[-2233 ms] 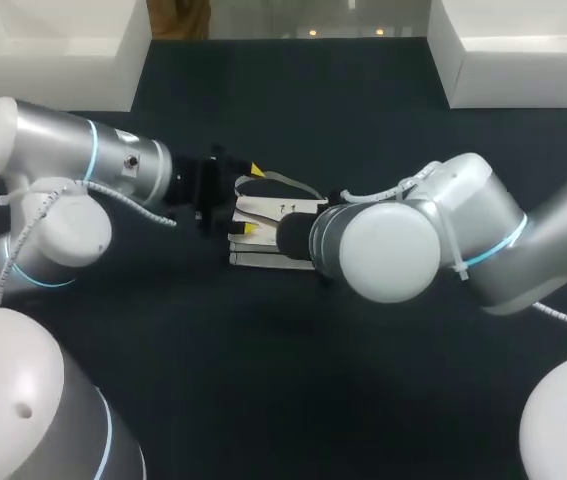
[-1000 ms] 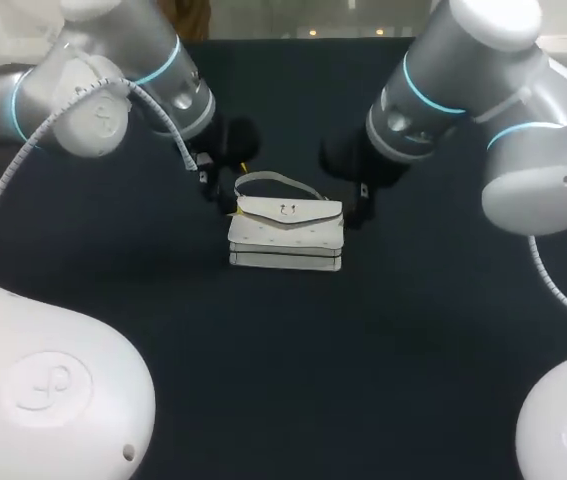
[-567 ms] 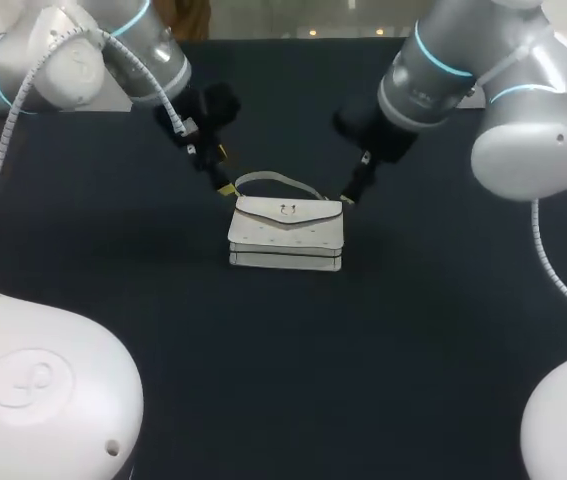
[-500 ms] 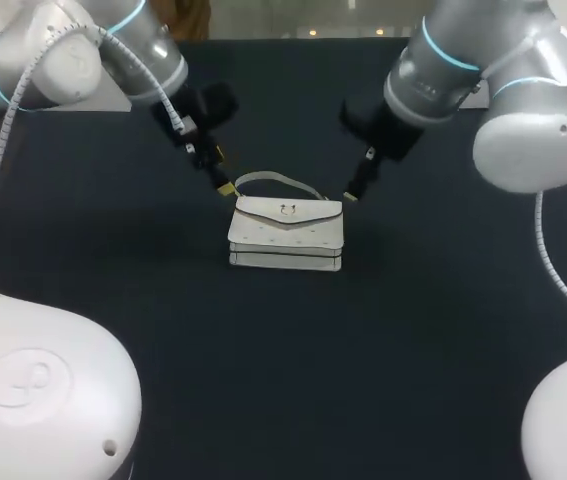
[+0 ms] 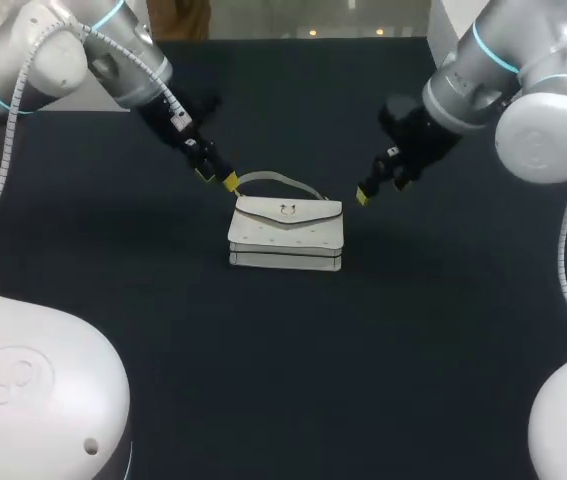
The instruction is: Pick up the bag, open it, inspect its contents, close it, and place it on the opposite side
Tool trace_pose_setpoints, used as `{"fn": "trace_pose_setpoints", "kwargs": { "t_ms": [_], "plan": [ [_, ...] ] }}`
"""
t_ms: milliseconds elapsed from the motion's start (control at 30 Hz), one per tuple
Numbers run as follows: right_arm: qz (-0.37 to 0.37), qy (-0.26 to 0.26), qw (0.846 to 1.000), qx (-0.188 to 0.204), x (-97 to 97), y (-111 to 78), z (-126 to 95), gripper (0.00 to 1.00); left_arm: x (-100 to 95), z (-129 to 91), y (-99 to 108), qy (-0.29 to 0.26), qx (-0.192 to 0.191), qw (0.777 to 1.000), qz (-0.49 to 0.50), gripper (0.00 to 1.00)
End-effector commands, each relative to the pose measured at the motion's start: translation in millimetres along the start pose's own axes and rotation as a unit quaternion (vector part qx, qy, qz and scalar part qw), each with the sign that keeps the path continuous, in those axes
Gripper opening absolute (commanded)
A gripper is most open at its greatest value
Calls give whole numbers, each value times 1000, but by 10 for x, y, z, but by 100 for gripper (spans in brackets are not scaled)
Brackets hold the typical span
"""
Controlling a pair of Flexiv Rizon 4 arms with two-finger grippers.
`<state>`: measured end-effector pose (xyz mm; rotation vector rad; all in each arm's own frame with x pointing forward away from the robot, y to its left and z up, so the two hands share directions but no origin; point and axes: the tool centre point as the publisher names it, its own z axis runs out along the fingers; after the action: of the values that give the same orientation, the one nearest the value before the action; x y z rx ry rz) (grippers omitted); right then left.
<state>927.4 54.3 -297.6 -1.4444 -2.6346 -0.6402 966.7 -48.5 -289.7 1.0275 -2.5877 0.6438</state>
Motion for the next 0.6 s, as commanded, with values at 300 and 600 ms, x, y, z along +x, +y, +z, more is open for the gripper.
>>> {"fn": "trace_pose_setpoints", "kwargs": {
  "t_ms": [300,600],
  "plan": [
    [539,217,812,-50,101,22,14,100,27,197,168,195,67,833,-514,100],
    [627,245,739,-33,137,57,289,100,37,230,211,254,95,793,-545,100]
  ]
}}
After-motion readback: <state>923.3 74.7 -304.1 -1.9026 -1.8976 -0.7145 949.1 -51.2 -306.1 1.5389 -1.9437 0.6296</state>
